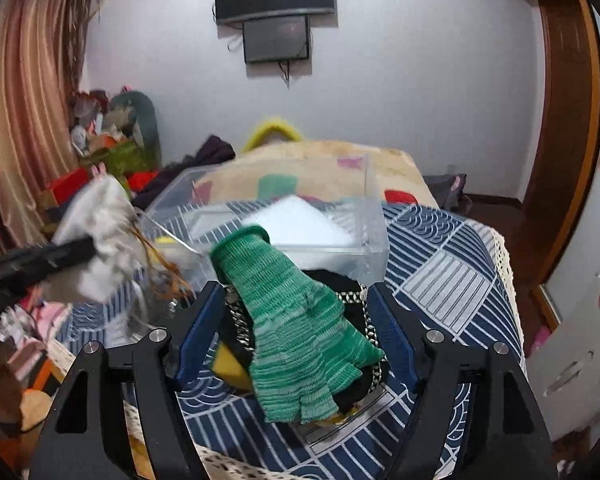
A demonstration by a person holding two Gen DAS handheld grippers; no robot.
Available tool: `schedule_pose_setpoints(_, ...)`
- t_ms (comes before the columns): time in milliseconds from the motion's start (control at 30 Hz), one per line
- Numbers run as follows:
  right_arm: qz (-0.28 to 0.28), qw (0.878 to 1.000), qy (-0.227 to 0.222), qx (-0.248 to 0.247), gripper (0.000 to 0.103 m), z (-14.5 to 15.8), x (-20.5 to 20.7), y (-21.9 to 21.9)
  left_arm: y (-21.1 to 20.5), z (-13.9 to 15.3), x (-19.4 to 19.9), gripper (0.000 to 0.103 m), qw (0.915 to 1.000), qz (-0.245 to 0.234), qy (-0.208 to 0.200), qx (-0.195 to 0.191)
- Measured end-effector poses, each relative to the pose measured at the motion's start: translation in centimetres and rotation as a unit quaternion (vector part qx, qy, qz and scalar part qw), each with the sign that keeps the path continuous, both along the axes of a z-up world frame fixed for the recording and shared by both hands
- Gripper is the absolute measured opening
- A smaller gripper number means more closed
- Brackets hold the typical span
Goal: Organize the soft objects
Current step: 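Grasp the green knit glove with the right tool while the left tool grasps the white cloth, then place the glove into the clear box with the right tool while the left places the cloth in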
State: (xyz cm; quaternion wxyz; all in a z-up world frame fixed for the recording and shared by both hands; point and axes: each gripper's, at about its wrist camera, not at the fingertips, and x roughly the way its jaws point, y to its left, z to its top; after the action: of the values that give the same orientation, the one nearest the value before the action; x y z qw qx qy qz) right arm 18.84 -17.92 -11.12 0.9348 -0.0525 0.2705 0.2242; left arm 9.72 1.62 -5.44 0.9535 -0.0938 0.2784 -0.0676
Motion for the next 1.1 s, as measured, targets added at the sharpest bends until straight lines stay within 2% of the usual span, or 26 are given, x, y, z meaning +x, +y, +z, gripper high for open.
schedule_pose_setpoints(33,-0.003,1.0,0.007,-0.005,0.067,-0.3,0.4,0.1,0.2,0.2,0.0,0.009,1.0,0.002,-0.004,-0.002)
schedule_pose_setpoints(67,-0.004,1.0,0.016,-0.007,0.056,-0.7,0.7,0.3,0.3,0.4,-0.2,0.009,1.0,0.003,-0.007,-0.003)
schedule_pose_setpoints(100,-0.005,1.0,0.028,-0.009,0.039,-1.2,1.1,0.2,0.4,0.6,-0.2,0.009,0.9999,0.005,-0.011,-0.004)
schedule_pose_setpoints(167,0.0,0.999,0.049,-0.01,0.018,-1.9,1.6,0.2,0.8,1.1,-0.2,0.009,0.9998,0.009,-0.019,-0.005)
schedule_pose_setpoints(267,0.003,0.998,0.057,0.003,0.013,-1.8,1.7,-0.3,1.2,1.9,-0.1,0.009,0.9993,0.016,-0.033,-0.005)
schedule_pose_setpoints(500,-0.004,0.999,0.013,0.031,0.013,1.2,0.3,-1.6,2.3,3.7,1.4,0.009,0.998,0.029,-0.057,-0.004)
schedule_pose_setpoints(700,-0.007,0.999,-0.021,0.044,0.013,4.0,1.3,-1.2,2.3,4.6,3.4,0.009,0.9966,0.043,-0.071,0.005)
schedule_pose_setpoints(900,0.003,0.998,-0.053,0.042,0.013,5.8,2.9,0.9,2.2,3.6,6.0,0.009,0.9967,0.052,-0.06,0.017)
schedule_pose_setpoints(1100,0.015,0.998,-0.043,0.039,0.013,5.3,5.1,3.3,2.2,1.5,8.8,0.009,0.9986,0.044,-0.024,0.018)
